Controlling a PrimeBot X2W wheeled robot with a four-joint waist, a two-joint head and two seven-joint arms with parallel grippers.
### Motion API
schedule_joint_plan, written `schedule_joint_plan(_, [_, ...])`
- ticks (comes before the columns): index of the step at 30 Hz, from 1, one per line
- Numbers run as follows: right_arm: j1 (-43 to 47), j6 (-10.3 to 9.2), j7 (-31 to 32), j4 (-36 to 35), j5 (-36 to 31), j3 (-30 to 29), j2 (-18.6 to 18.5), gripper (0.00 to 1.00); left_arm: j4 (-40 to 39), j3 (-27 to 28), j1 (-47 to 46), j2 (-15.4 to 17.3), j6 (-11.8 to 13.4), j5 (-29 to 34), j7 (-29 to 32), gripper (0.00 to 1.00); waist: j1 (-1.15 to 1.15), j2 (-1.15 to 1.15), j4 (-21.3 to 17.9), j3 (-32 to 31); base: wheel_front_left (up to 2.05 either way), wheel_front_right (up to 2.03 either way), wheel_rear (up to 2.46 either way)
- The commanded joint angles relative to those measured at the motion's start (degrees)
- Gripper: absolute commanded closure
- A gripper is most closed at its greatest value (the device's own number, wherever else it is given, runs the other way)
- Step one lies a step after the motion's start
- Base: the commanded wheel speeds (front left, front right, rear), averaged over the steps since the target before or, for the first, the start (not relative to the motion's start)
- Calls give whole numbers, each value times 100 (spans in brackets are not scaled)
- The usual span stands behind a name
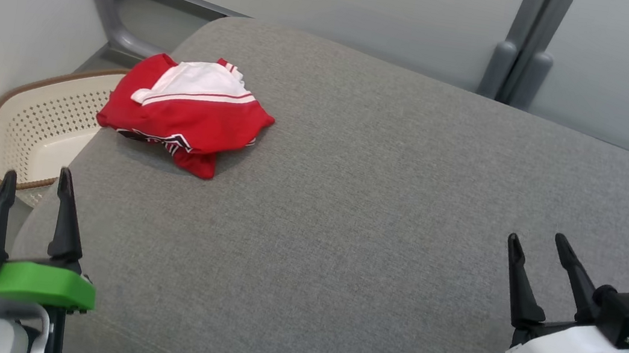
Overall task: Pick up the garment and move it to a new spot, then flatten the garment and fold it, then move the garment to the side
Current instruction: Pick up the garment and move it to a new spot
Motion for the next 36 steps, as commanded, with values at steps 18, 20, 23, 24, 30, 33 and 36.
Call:
schedule_joint_plan(18, [-704,1,471,-1233,-156,-755,-841,0,1145,129,-3505,311,-317,-46,-31,0,0,0,-1668,2515,0,0,0])
schedule_joint_plan(20, [-707,1,498,-1384,-157,-868,-881,0,1391,146,-3836,361,-356,-57,-18,0,0,0,-1749,2731,0,0,0])
schedule_joint_plan(23, [-708,1,547,-1616,-153,-1013,-937,0,1866,183,-4274,452,-402,-100,-3,0,0,0,-1830,3001,0,0,0])
schedule_joint_plan(24, [-713,1,556,-1670,-141,-1037,-953,0,1999,200,-4386,485,-403,-107,-2,0,0,0,-1848,3064,0,0,0])
schedule_joint_plan(30, [-725,1,632,-1933,-106,-1157,-1023,0,3097,119,-4837,735,-436,-16,309,0,0,0,-1932,3295,0,0,0])
schedule_joint_plan(33, [-690,1,673,-1997,-96,-1222,-1039,0,3683,149,-4901,798,-458,-148,680,0,0,0,-1926,3327,0,0,0])
schedule_joint_plan(36, [-667,1,699,-2048,-97,-1257,-1042,0,4047,168,-5016,840,-486,-197,846,0,0,0,-1911,3337,0,0,0])
